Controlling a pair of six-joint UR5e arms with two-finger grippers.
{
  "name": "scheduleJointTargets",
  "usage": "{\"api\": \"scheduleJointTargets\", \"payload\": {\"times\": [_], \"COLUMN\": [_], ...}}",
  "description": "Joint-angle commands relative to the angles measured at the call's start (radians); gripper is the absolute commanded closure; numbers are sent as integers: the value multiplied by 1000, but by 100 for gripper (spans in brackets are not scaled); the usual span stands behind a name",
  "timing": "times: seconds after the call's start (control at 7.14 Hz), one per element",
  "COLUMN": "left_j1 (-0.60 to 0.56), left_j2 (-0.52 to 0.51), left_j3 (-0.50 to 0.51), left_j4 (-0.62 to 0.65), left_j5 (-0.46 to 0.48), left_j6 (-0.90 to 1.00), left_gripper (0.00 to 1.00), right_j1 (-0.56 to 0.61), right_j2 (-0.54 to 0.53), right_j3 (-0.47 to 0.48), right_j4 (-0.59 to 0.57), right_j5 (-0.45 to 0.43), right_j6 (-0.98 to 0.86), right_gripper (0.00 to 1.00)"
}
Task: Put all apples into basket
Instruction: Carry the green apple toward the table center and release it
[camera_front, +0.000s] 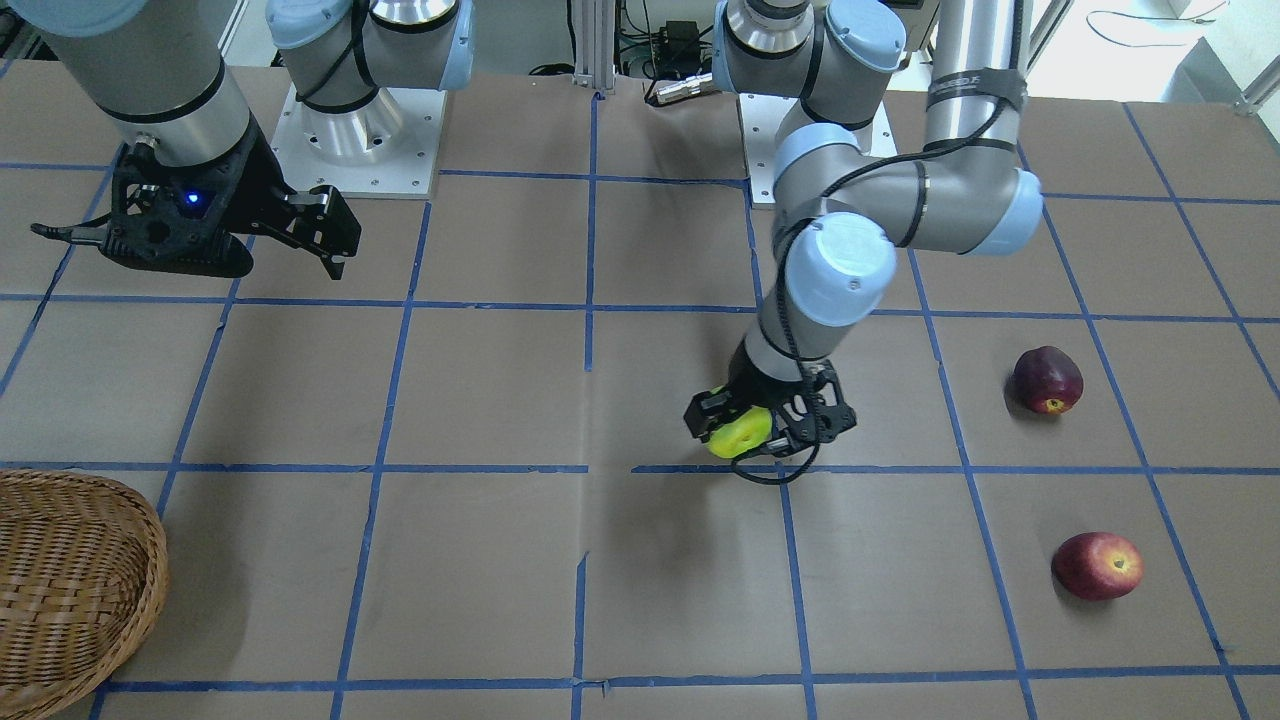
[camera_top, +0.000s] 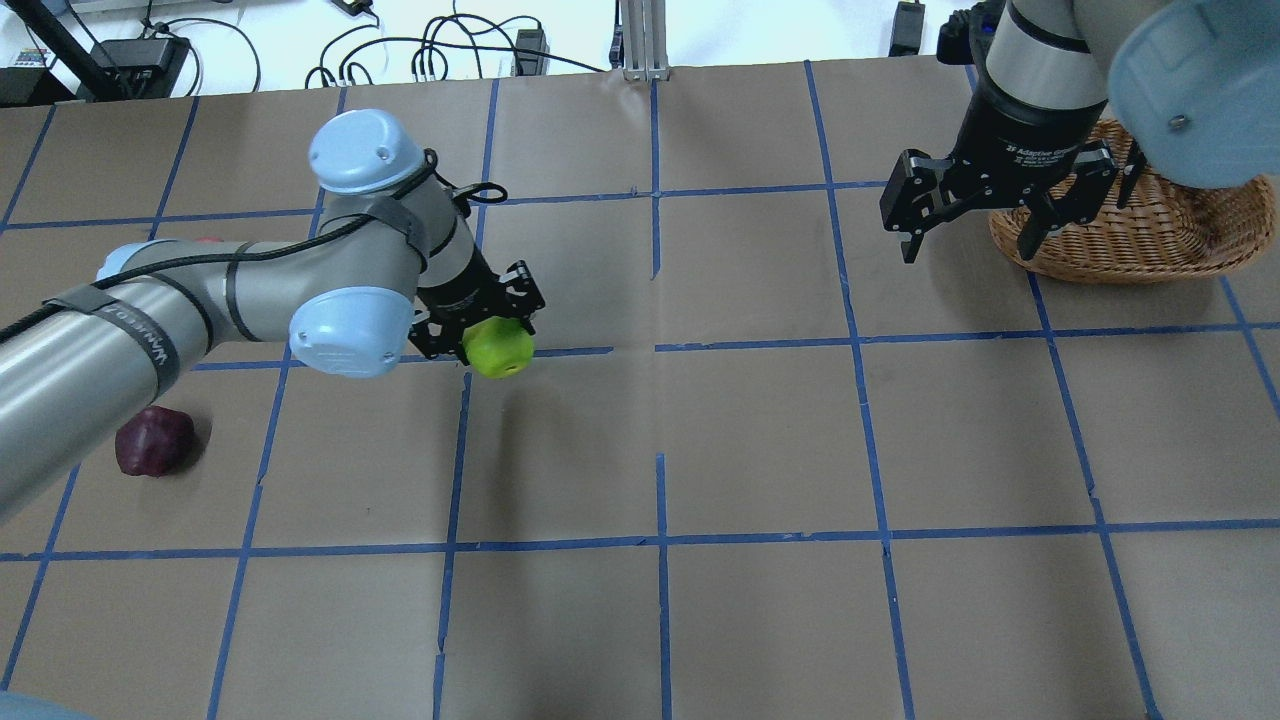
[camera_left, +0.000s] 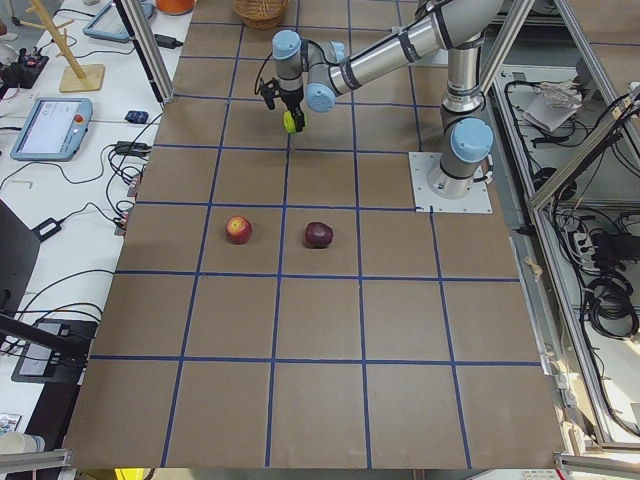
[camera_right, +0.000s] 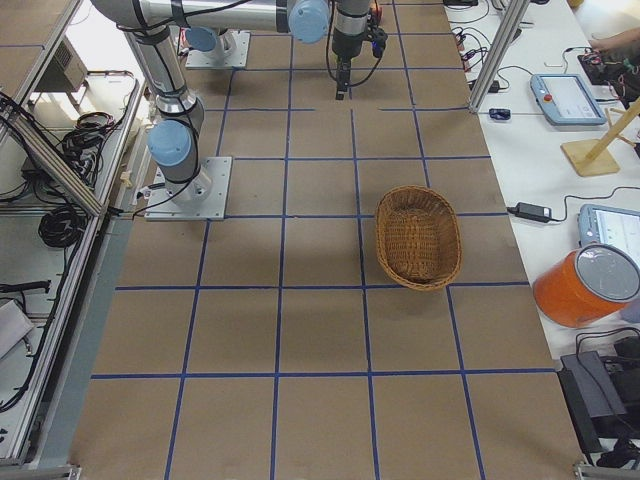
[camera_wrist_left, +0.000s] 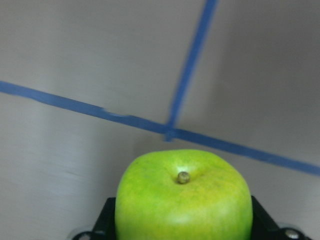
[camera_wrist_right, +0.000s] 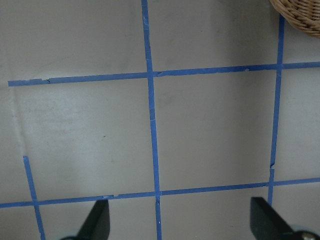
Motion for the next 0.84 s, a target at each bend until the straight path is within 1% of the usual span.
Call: {"api": "scheduleJointTargets", "payload": {"times": [0.0, 0.14, 0.28, 0.42, 0.56, 0.7], "left_j1": [-165, -179, -184, -181, -170, -131], "left_j2": [-110, -151, -173, -170, -161, -136], "left_j3": [59, 59, 54, 50, 62, 77], "left_j4": [143, 218, 249, 246, 237, 228], "left_j5": [-32, -34, -51, -67, -81, -83], "left_j6": [-437, -502, -536, -530, -515, -431], "left_gripper": [68, 66, 20, 0, 0, 0], "right_j1": [-8, -11, -11, -11, -11, -6], "right_j2": [32, 38, 44, 88, 102, 102], "right_j3": [0, 0, 2, 9, 9, 8], "right_j4": [-3, -3, -1, -3, 0, -6], "right_j5": [0, 2, 6, 6, 12, 17], "right_j6": [0, -3, -3, -3, -1, -1], "right_gripper": [0, 0, 0, 0, 0, 0]}}
